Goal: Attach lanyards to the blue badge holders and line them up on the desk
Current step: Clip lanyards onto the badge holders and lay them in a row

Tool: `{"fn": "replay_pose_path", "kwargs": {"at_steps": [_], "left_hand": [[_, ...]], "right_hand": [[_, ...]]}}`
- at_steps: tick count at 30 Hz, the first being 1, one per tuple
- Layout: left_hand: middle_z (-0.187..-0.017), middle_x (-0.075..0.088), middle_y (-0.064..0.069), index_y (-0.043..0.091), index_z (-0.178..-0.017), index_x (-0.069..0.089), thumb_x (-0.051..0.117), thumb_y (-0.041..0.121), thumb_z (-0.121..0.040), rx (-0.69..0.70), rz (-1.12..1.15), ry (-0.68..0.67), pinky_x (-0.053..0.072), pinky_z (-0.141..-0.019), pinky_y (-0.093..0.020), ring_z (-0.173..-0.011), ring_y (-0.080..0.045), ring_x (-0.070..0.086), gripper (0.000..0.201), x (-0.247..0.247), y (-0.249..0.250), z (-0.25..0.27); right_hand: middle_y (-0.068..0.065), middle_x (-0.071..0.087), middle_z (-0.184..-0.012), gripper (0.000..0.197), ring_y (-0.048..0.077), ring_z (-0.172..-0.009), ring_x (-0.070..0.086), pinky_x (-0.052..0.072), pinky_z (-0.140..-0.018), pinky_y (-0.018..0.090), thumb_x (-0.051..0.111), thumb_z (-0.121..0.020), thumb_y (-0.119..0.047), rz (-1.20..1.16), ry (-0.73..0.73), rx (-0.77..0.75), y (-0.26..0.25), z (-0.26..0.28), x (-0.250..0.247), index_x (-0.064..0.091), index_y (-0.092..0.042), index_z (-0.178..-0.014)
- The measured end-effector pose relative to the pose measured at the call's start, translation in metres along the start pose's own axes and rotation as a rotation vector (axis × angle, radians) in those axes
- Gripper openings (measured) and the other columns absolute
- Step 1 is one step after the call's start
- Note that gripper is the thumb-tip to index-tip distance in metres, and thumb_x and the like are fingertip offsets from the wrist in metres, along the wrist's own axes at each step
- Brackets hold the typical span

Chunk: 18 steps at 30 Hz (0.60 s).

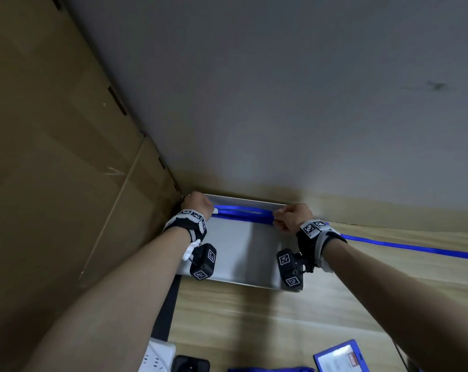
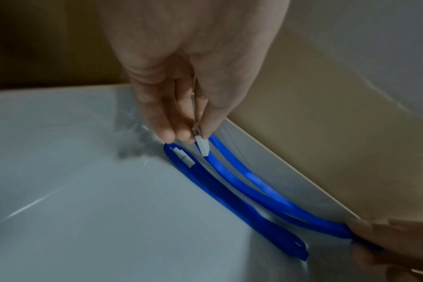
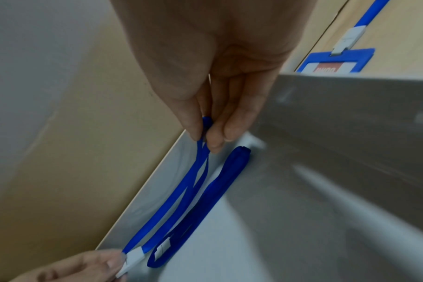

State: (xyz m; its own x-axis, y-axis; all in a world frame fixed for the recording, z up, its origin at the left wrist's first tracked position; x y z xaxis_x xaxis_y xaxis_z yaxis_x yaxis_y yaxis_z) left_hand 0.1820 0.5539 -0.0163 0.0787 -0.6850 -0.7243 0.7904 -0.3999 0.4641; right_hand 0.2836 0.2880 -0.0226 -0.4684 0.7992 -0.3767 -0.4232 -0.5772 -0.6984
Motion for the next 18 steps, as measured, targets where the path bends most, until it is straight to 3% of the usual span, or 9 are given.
{"fn": "replay_pose_path", "kwargs": {"at_steps": [3, 5, 7, 10, 12, 14, 16, 18], "left_hand": [[-0.111, 0.067, -0.010, 0.015, -0.099, 0.075, 0.065, 0.020, -0.081, 0.049, -0.050, 0.011, 0.052, -0.081, -0.031, -0.099, -0.034, 0.064, 0.021, 0.009, -0.006, 0.001], [-0.120, 0.057, -0.013, 0.011, -0.114, 0.066, 0.064, 0.022, -0.081, 0.048, -0.104, 0.021, 0.051, -0.082, -0.034, -0.104, -0.037, 0.060, 0.035, 0.012, -0.006, 0.006], [-0.121, 0.054, -0.017, 0.005, -0.121, 0.058, 0.061, 0.021, -0.083, 0.039, -0.102, 0.036, 0.052, -0.086, -0.039, -0.105, -0.039, 0.058, 0.042, 0.014, -0.005, 0.011], [-0.117, 0.061, -0.020, 0.006, -0.124, 0.054, 0.058, 0.022, -0.084, 0.049, -0.095, 0.030, 0.053, -0.086, -0.040, -0.103, -0.038, 0.060, 0.043, 0.015, 0.000, 0.027], [-0.117, 0.062, -0.019, 0.008, -0.126, 0.053, 0.054, 0.020, -0.088, 0.068, -0.069, 0.019, 0.049, -0.082, -0.036, -0.106, -0.039, 0.060, 0.040, 0.017, 0.007, 0.043], [-0.118, 0.063, -0.014, 0.014, -0.126, 0.055, 0.051, 0.018, -0.089, 0.112, 0.022, 0.034, 0.051, -0.087, -0.036, -0.108, -0.037, 0.060, 0.038, 0.020, 0.020, 0.063], [-0.116, 0.066, -0.011, 0.020, -0.122, 0.059, 0.051, 0.017, -0.086, 0.179, 0.134, 0.001, 0.054, -0.090, -0.043, -0.107, -0.035, 0.062, 0.037, 0.029, 0.033, 0.087], [-0.106, 0.068, -0.008, 0.023, -0.112, 0.062, 0.052, 0.016, -0.085, 0.257, 0.214, -0.088, 0.056, -0.083, -0.041, -0.099, -0.031, 0.066, 0.029, 0.048, 0.040, 0.115]], "right_hand": [[0.009, 0.070, -0.070, 0.003, 0.019, -0.049, 0.061, 0.056, -0.054, 0.027, 0.072, -0.084, -0.018, 0.100, 0.020, -0.067, -0.006, 0.004, 0.001, 0.073, -0.017, -0.081], [0.005, 0.072, -0.074, 0.004, 0.022, -0.054, 0.068, 0.060, -0.062, 0.032, 0.071, -0.083, -0.024, 0.182, 0.035, -0.107, -0.008, 0.012, -0.001, 0.073, -0.024, -0.087], [0.002, 0.073, -0.080, 0.007, 0.024, -0.056, 0.071, 0.061, -0.063, 0.036, 0.067, -0.085, -0.024, 0.179, 0.043, -0.152, -0.006, 0.023, -0.003, 0.068, -0.024, -0.091], [0.003, 0.070, -0.085, 0.012, 0.026, -0.051, 0.067, 0.057, -0.056, 0.038, 0.061, -0.091, -0.011, 0.033, 0.036, -0.163, 0.004, 0.044, -0.010, 0.065, -0.016, -0.100], [0.007, 0.068, -0.081, 0.013, 0.020, -0.044, 0.059, 0.051, -0.046, 0.029, 0.057, -0.092, -0.004, -0.053, 0.012, -0.145, 0.015, 0.063, -0.020, 0.066, -0.010, -0.099], [0.007, 0.069, -0.077, 0.015, 0.017, -0.042, 0.053, 0.045, -0.042, 0.021, 0.053, -0.094, -0.003, -0.081, -0.014, -0.152, 0.027, 0.081, -0.034, 0.067, -0.008, -0.094], [0.011, 0.068, -0.076, 0.018, 0.016, -0.042, 0.051, 0.043, -0.042, 0.019, 0.050, -0.094, -0.002, -0.094, -0.037, -0.151, 0.041, 0.101, -0.050, 0.066, -0.008, -0.090], [0.015, 0.068, -0.075, 0.019, 0.018, -0.043, 0.052, 0.042, -0.041, 0.019, 0.048, -0.094, 0.000, -0.089, -0.038, -0.133, 0.063, 0.121, -0.066, 0.066, -0.005, -0.093]]}}
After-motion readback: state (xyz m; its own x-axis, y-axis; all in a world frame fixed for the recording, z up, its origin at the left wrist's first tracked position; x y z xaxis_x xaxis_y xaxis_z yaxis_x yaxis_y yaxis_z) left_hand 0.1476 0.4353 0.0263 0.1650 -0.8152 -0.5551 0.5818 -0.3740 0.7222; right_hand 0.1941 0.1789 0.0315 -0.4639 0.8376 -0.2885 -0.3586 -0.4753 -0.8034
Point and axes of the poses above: each hand's wrist, its own z-axis away from the middle knuckle, its own x-axis out of the palm, y = z × x, the point moved 5 cm from there along -z, towards the middle knuckle
